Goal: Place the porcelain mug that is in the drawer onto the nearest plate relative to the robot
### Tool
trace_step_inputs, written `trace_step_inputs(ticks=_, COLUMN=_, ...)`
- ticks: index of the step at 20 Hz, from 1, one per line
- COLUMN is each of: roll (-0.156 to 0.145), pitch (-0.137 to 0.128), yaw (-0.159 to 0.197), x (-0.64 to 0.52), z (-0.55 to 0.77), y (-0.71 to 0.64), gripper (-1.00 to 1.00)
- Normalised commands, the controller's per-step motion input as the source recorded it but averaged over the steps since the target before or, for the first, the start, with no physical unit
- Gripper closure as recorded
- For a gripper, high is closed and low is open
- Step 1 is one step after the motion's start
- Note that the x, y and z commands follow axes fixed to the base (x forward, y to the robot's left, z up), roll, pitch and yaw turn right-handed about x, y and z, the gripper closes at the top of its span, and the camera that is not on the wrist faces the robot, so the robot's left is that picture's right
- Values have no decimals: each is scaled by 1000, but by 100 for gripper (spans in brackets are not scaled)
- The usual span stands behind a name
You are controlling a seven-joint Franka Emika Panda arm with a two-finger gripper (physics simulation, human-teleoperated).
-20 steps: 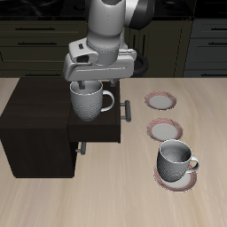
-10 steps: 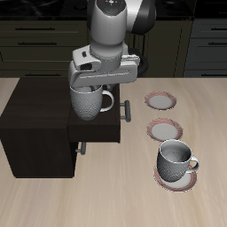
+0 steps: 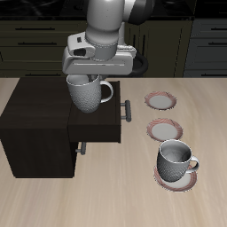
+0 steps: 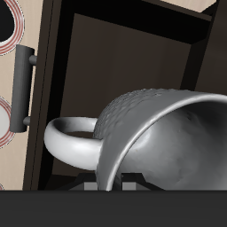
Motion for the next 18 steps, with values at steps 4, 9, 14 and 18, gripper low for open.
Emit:
trace_step_inputs(ticks=4, roll=-65, pitch=-105, yaw=-99, x=-326, z=601, y=-56, gripper=100)
trace_step_inputs(ticks=9, roll=-26, pitch=-124, yaw=-88, x=-481, z=643, y=225, gripper=100)
trace_step_inputs(ticks=14, roll=30, pitch=-73, yaw=-50, x=-558, z=288, y=437, gripper=100)
trace_step_inputs(ticks=18, roll=40, pitch=-30, yaw=17, x=-387, z=28, y=429, gripper=100)
